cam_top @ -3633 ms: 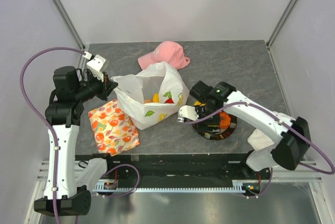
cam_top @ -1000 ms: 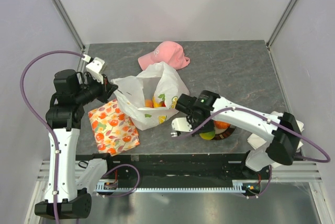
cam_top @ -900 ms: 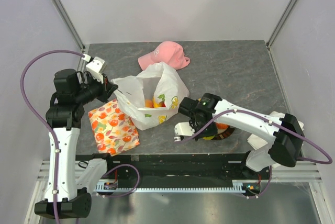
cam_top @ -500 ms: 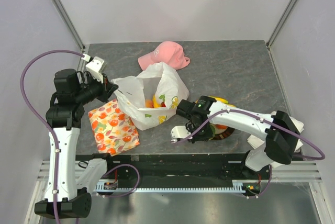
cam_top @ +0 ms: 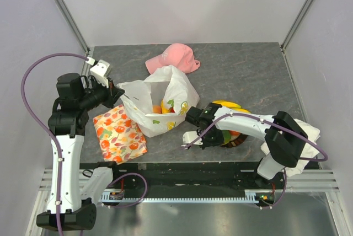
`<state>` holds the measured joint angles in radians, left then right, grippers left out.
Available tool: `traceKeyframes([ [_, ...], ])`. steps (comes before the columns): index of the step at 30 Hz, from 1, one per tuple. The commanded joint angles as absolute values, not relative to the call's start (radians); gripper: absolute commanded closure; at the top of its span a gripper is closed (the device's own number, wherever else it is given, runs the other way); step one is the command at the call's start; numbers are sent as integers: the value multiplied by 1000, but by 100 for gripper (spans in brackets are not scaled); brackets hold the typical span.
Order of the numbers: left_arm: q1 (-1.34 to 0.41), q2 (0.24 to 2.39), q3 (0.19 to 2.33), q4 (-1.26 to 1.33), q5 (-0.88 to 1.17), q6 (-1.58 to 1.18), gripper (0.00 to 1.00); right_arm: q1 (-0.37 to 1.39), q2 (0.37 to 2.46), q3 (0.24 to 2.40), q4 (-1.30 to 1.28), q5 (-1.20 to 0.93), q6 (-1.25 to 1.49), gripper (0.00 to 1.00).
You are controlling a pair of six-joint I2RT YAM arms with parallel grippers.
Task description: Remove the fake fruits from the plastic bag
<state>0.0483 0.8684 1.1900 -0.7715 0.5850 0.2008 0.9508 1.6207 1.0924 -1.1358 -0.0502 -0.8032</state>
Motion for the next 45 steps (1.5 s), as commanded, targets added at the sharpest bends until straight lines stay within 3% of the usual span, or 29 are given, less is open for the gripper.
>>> traceKeyframes([
  [1, 52, 850, 1184, -761, 607, 167, 98, 934, 1598, 1075, -1112, -6, -782, 100],
  [5, 54, 842, 1187, -762, 611, 173, 98, 934, 1600, 1175, -1155, -110, -752, 99],
  [12, 52, 856, 1273, -928, 601, 254, 99, 934, 1586, 1621, -1302, -347, -720, 82],
  [14, 52, 854, 1287, -981, 627, 278, 99, 933, 1585, 1744, -1251, -359, -658, 65],
  [15, 52, 853, 1290, -1015, 643, 303, 98, 931, 1580, 1764, -1153, -357, -608, 59],
  [18, 52, 835, 1290, -1107, 661, 330, 98, 927, 1594, 1763, -979, -405, -473, 32],
  [19, 52, 825, 1287, -1132, 658, 336, 98, 923, 1614, 1769, -967, -428, -477, 16],
  [22, 52, 781, 1276, -1157, 638, 365, 98, 922, 1738, 1822, -924, -433, -413, 15],
  [30, 54, 741, 1264, -1291, 640, 423, 99, 893, 1985, 1864, -828, -335, -304, 27],
  [33, 52, 729, 1267, -1305, 575, 442, 98, 894, 1923, 1723, -830, -322, -308, 32],
  [37, 52, 680, 1253, -1301, 456, 482, 98, 914, 1826, 1577, -822, -321, -295, 29],
  [45, 52, 571, 1183, -1357, 265, 754, 98, 900, 1812, 1586, -693, -230, -253, 22],
])
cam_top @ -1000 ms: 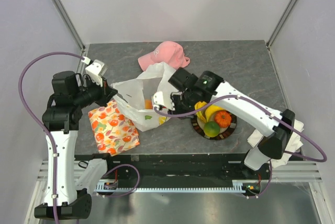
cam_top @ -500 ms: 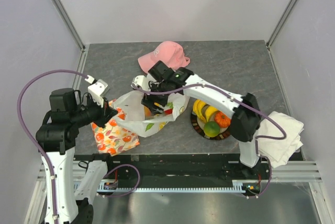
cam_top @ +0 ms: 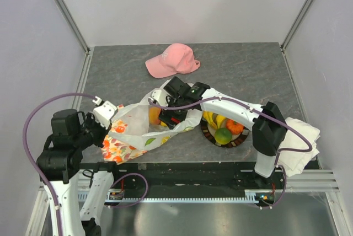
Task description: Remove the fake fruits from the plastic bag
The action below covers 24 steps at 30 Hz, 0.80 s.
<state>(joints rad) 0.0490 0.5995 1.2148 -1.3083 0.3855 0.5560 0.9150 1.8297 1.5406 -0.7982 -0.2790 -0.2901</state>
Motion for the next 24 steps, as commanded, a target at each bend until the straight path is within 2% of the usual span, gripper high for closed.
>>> traceKeyframes([
  [1, 52, 568, 1171, -1376, 270, 773, 98, 896, 1818, 1594, -680, -230, -249, 21],
  [9, 52, 583, 1134, -1358, 299, 804, 98, 894, 1951, 1707, -558, -249, -201, 16],
  [14, 54, 594, 1134, -1342, 321, 785, 98, 896, 2071, 1799, -543, -256, -158, 2],
  [22, 54, 614, 1152, -1333, 328, 767, 98, 916, 2181, 1832, -534, -279, -144, 2],
  [24, 54, 615, 1151, -1328, 333, 762, 98, 922, 2194, 1844, -534, -293, -146, 7],
])
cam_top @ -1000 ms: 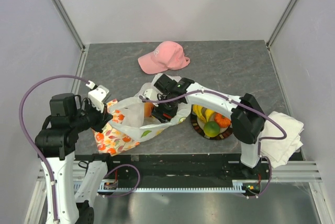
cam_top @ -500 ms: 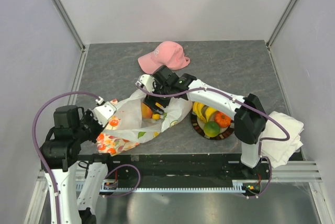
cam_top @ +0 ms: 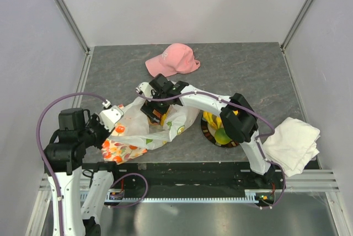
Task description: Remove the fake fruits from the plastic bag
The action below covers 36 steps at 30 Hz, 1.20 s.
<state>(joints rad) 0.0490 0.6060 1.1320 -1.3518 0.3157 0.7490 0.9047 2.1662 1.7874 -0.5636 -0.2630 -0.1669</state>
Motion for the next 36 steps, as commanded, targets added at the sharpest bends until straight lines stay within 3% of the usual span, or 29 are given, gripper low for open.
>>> traceKeyframes([
  [1, 54, 617, 1150, -1321, 336, 752, 98, 923, 2198, 1848, -534, -298, -153, 12],
  [2, 54, 621, 1150, -1318, 339, 747, 98, 923, 2195, 1856, -534, -299, -156, 25],
  [3, 52, 623, 1149, -1313, 345, 742, 98, 923, 2189, 1859, -535, -302, -163, 31],
  [6, 52, 638, 1158, -1287, 357, 732, 98, 922, 2135, 1887, -583, -279, -213, 41],
  [18, 52, 707, 1163, -1079, 406, 612, 98, 922, 1703, 1764, -977, -262, -750, 42],
  [25, 54, 738, 1166, -1017, 448, 575, 98, 891, 1551, 1717, -1006, -250, -727, 40],
  [28, 52, 741, 1167, -1011, 454, 572, 98, 819, 1503, 1681, -1002, -256, -619, 40],
  [36, 52, 729, 1183, -1014, 446, 584, 98, 368, 1393, 1462, -943, -453, -439, 39],
])
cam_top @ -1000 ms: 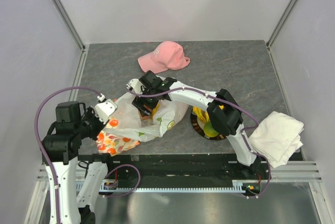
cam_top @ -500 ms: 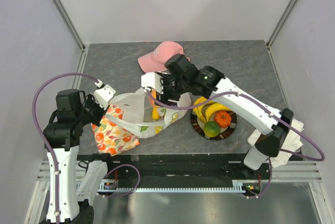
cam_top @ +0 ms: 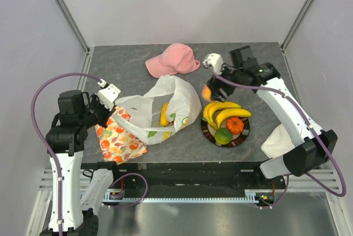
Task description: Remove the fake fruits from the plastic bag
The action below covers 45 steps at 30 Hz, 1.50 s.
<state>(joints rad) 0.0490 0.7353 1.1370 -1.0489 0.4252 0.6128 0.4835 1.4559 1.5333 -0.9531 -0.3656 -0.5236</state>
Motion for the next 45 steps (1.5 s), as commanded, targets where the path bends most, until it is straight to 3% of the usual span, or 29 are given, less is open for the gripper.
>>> traceKeyframes([
  [1, 54, 730, 1186, -1012, 445, 583, 98, 359, 1394, 1447, -951, -436, -451, 39],
  [6, 52, 733, 1189, -1015, 448, 574, 99, 345, 1365, 1425, -950, -466, -512, 37],
  [13, 54, 729, 1203, -1031, 434, 541, 98, 301, 1309, 1208, -934, -580, -581, 35],
  [23, 54, 770, 1235, -1063, 425, 515, 98, 285, 1189, 964, -819, -578, -565, 34],
  [45, 52, 790, 1244, -1074, 445, 463, 98, 210, 1137, 880, -669, -633, -471, 30],
])
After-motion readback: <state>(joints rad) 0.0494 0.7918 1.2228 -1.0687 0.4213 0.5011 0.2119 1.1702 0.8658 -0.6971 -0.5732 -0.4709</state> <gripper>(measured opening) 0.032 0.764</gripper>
